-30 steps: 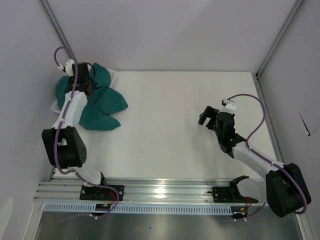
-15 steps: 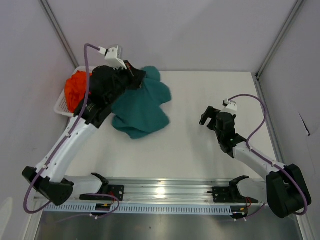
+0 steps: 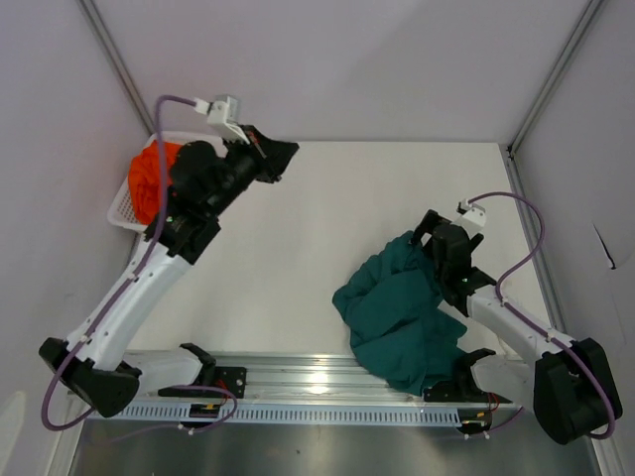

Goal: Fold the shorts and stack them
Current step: Move the shorts to the center of the board

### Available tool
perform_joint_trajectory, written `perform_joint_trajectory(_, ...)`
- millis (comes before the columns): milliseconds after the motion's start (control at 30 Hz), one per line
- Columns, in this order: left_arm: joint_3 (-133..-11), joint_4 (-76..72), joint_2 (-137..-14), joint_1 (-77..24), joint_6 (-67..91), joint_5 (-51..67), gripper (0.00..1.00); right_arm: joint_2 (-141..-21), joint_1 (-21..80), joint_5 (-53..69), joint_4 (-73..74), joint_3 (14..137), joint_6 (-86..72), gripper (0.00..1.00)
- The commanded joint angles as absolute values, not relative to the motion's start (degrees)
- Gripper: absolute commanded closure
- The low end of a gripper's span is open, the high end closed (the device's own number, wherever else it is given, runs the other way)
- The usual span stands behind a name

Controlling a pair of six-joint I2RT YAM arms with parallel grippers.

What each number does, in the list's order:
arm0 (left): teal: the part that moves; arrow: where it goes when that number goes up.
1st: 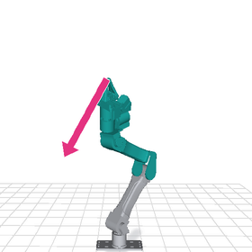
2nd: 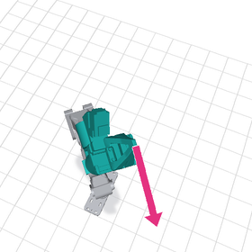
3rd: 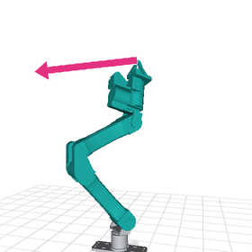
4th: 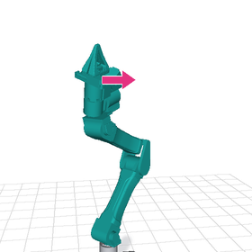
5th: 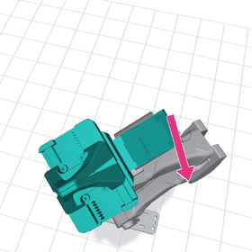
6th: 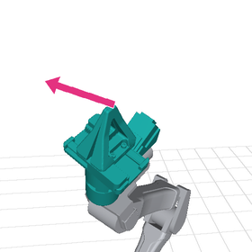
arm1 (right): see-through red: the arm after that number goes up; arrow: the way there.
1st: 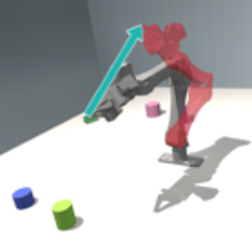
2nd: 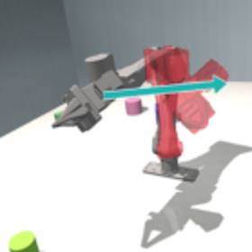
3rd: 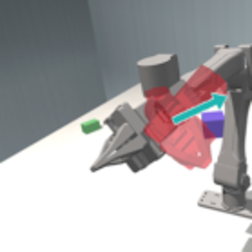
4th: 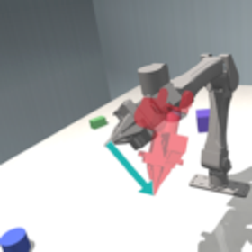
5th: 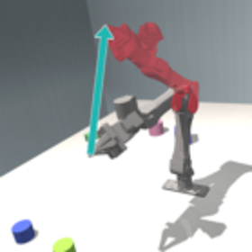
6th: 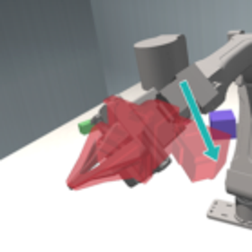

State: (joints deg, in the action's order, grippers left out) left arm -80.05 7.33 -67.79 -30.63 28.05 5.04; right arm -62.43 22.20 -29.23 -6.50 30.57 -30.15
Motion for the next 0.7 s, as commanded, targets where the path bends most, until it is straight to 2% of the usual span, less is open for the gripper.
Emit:
perform_joint_trajectory(0,-71.29,8.35,-71.63,-29.97,32.25,0.88,1.00,-61.43,21.10,-32.17,-5.71,31.99,-32.26,0.01)
perform_joint_trajectory(67,-65.42,6.78,-72.07,-29.01,34.10,2.45,0.97,-61.52,20.74,-30.42,-6.24,31.91,-31.82,0.01)
perform_joint_trajectory(100,-64.43,5.11,-72.33,-29.00,34.54,3.07,0.91,-61.52,20.74,-28.67,-7.11,31.82,-31.03,0.01)
perform_joint_trajectory(133,-62.77,4.58,-72.42,-28.83,35.15,3.77,0.78,-61.70,20.66,-28.04,-7.38,31.73,-30.94,0.01)
perform_joint_trajectory(200,-61.09,3.69,-72.77,-28.92,35.16,6.67,0.63,-62.05,20.66,-27.34,-7.21,31.90,-30.76,0.00)
perform_joint_trajectory(233,-60.21,3.26,-72.77,-28.92,35.33,7.46,0.48,-62.31,20.65,-27.33,-6.86,32.34,-30.94,0.01)
perform_joint_trajectory(300,-58.46,3.25,-72.42,-28.92,35.51,9.04,0.35,-63.45,20.74,-27.16,-6.16,32.78,-31.29,0.01)
perform_joint_trajectory(400,-56.18,2.90,-71.37,-28.92,34.89,10.02,0.29,-65.47,20.57,-25.67,-6.33,33.22,-32.16,0.01)
perform_joint_trajectory(667,-48.52,-3.25,-66.36,-30.93,33.05,15.73,0.25,-71.80,22.32,-12.68,-11.77,34.19,-32.61,0.02)
